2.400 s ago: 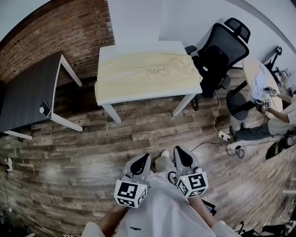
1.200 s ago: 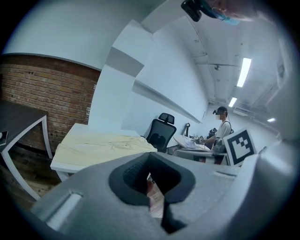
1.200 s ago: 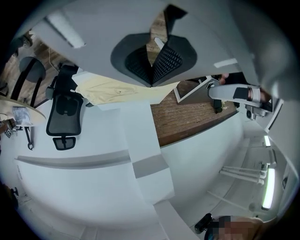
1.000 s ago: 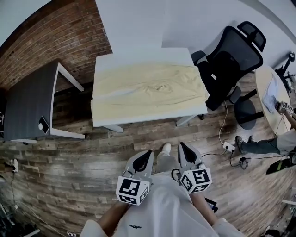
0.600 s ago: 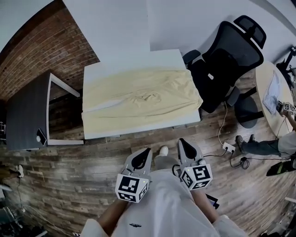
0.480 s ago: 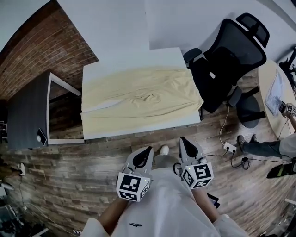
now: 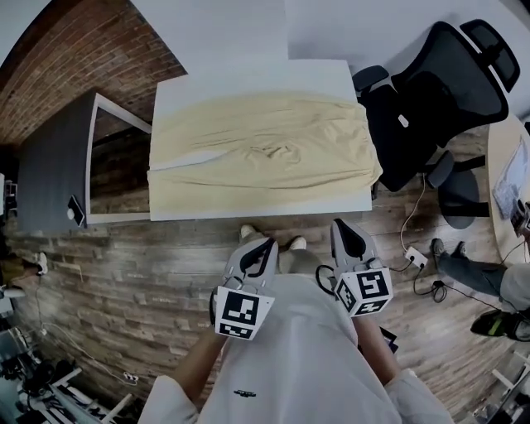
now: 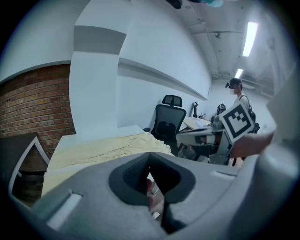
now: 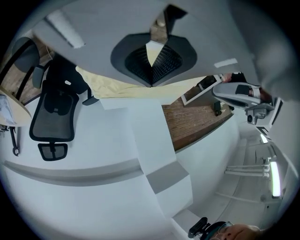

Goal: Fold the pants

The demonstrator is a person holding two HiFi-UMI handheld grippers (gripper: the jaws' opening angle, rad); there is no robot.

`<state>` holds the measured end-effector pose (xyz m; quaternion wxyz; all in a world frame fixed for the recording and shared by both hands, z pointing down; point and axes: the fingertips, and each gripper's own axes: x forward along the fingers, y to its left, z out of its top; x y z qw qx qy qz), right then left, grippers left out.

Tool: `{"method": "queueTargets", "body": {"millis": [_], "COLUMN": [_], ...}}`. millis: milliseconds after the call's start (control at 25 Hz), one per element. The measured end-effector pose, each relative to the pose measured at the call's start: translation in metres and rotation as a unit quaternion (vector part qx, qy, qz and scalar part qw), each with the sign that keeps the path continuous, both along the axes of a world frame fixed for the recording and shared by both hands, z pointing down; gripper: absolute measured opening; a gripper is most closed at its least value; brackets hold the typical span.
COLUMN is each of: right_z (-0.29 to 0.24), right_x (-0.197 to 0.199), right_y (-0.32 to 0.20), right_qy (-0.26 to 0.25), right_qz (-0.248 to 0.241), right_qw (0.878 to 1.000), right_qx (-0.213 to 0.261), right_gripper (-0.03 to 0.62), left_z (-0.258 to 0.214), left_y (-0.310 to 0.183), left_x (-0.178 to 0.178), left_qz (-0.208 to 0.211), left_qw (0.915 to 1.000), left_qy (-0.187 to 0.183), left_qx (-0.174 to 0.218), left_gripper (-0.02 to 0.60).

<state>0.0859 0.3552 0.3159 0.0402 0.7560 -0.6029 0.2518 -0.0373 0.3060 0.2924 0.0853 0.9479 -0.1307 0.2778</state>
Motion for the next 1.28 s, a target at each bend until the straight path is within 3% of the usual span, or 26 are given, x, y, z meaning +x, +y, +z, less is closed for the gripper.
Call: {"method": "queueTargets", "body": {"millis": [240,360,760,1040,1200,1280], "right_z": [0.026,0.034,0.069,0.098,0.116,0.126], "right_x": [0.014,0.018,0.049,0.072,0.087,0.097], "right_y": [-0.024,-0.029,-0.043,-0.036,-0.035,-0.033], "right_qy": [-0.005,-0.002,0.044,0.097,0.106,0.109], "right_qz": [-0.018,-0.023,-0.044,-0.067,-0.076,-0.075], "right_qw": [0.999,0.998,0.989,0.974,0.968,0.965], "right_qx": [-0.044,-0.065,-0.137,-0.191,-0.215,-0.227], "right_gripper": [0.008,0.045,0.069,0.075,0.091,0.097], "left_z": [0.030,0.046,0.101,0.145,0.164,0.175], "left_y": [-0.032,-0.043,-0.077,-0.084,-0.088,-0.090], "left_x": [-0.003,-0.002,0.008,0.008,0.015,0.024], "left_qz": [-0.005,0.015,0.078,0.133,0.139,0.150], "left_qw": [0.9993,0.9981,0.9896,0.9753,0.9743,0.9715], "left_qy": [-0.038,-0.060,-0.120,-0.168,-0.177,-0.184], "left_qx": [0.006,0.004,0.010,0.051,-0.004,-0.003], "left_gripper": [0.006,0.012,0.071,0.091,0.092,0.092]}}
